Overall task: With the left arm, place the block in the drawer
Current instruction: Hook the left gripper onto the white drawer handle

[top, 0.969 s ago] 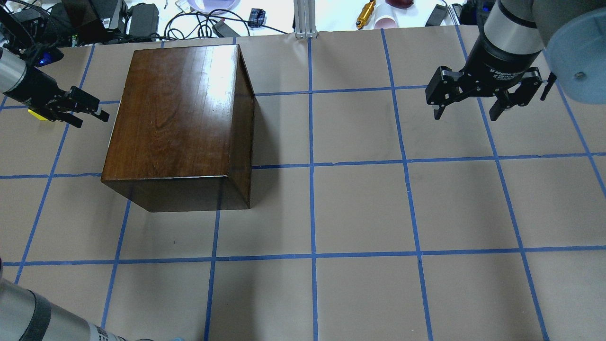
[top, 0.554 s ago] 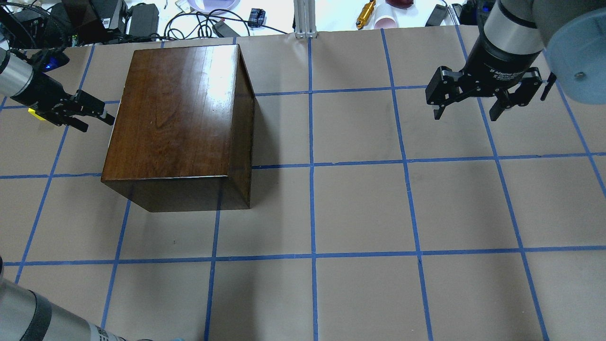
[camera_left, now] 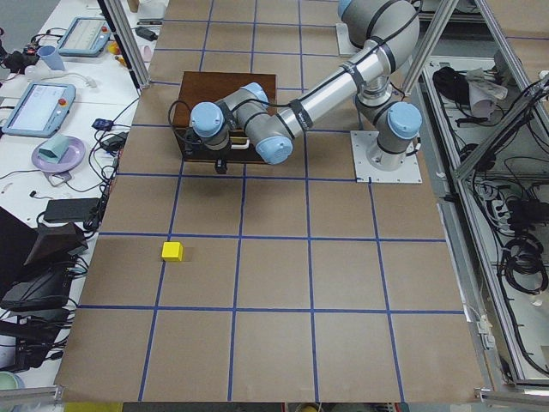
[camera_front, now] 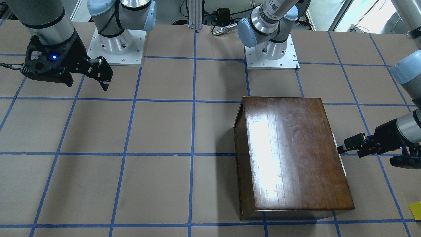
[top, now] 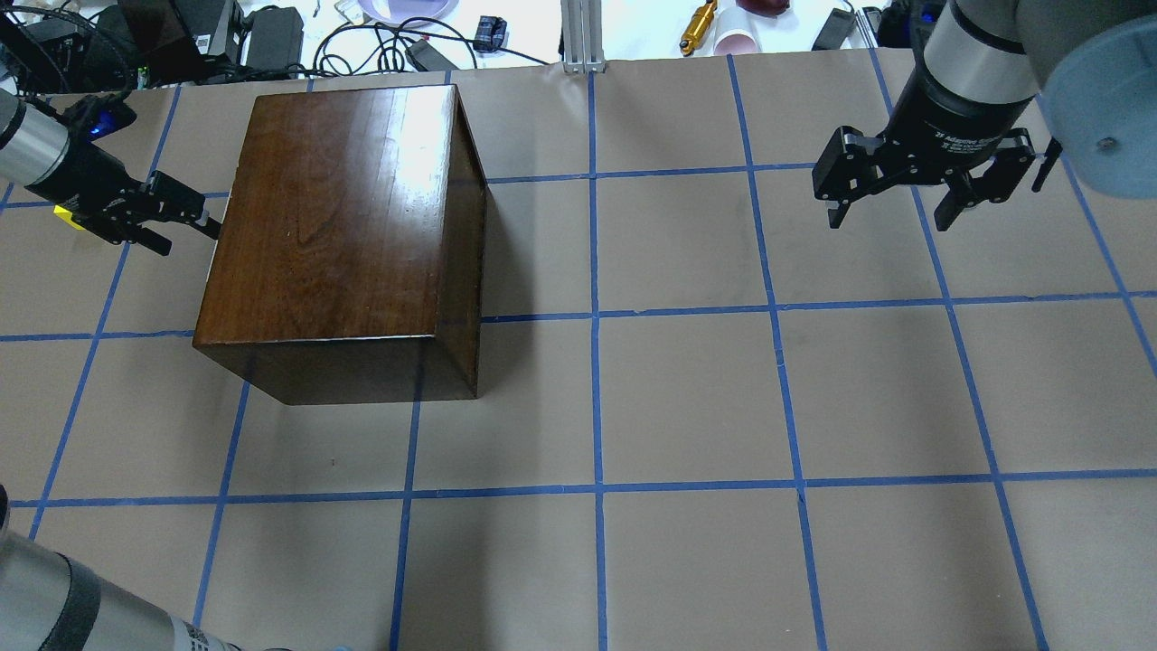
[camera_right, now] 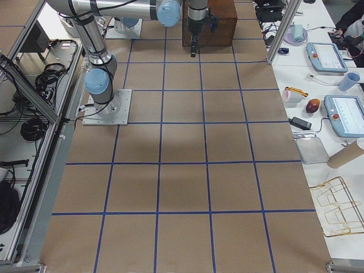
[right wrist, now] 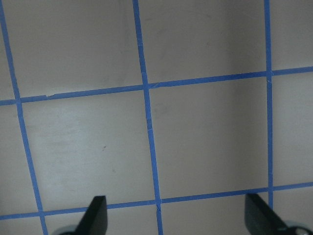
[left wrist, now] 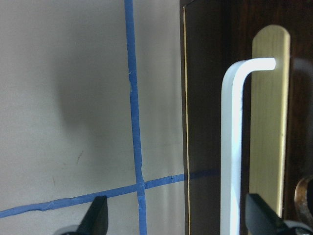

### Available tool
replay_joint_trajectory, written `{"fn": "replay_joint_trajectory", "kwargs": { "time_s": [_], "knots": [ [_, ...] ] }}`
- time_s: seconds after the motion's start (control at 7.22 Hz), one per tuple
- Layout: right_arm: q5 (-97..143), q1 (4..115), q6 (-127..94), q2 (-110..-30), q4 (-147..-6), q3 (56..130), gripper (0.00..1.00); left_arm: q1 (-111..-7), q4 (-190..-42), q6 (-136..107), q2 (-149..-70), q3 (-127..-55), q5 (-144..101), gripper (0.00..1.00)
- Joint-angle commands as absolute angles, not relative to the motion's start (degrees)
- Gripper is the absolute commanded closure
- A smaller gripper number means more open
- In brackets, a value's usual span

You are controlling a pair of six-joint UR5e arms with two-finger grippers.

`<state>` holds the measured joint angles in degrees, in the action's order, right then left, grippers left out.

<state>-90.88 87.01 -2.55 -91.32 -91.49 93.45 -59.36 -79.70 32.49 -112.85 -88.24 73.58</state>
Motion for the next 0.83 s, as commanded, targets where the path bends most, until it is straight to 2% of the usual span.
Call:
{"fn": "replay_joint_trajectory", "kwargs": {
  "time_s": [0.0,0.69],
  "knots": [
    [-90.9,87.0,-2.5,-91.3,-91.5,93.5,0.0,-60.6,-79.5,31.6,-112.9,-88.2,73.7,0.0],
    [-90.9,87.0,-2.5,-91.3,-91.5,93.4,0.0,-60.6,-78.7,32.1,-114.0,-88.2,75.1,0.0]
  ]
}}
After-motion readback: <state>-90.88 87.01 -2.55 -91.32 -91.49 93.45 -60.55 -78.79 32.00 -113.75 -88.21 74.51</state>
